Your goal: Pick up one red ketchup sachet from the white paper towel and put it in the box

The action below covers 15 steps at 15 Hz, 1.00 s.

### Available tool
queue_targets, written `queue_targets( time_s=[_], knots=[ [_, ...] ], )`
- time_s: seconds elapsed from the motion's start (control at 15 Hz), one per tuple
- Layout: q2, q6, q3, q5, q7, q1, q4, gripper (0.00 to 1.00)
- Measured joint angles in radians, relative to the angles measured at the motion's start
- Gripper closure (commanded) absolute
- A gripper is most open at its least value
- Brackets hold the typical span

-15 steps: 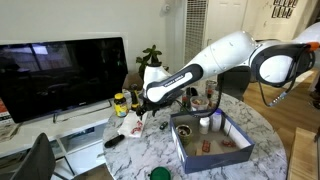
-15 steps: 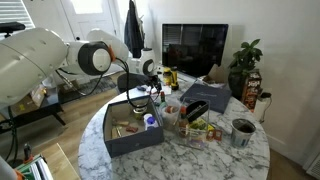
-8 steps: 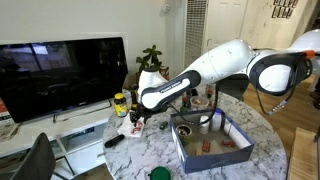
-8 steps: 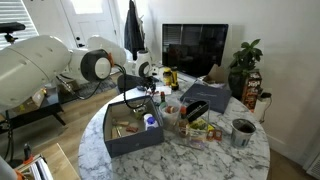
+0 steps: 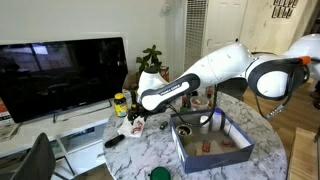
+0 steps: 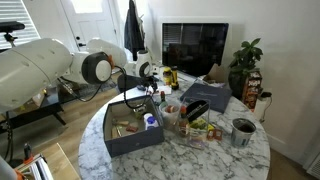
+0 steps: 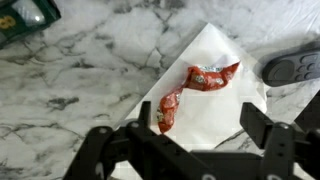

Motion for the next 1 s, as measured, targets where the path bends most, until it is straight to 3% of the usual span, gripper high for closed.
queue_targets(
  time_s=[0.13,0.2,0.27,0.33,0.6,0.8,1.0],
  knots=[
    [0.002,-0.032,0.012,0.004,-0.009,-0.011,0.001,0.0],
    [0.006,-0.05,0.013,0.009,-0.017,-0.017,0.004,0.04],
    [0.011,-0.064,0.013,0.015,-0.023,-0.023,0.008,0.17],
    [0.018,-0.071,0.017,0.022,-0.031,-0.03,0.016,0.23],
    [0.054,-0.074,0.044,0.055,-0.062,-0.055,0.053,0.39],
    [0.076,-0.073,0.06,0.07,-0.069,-0.06,0.085,0.42],
    [0.093,-0.072,0.068,0.076,-0.071,-0.062,0.116,0.37]
  ],
)
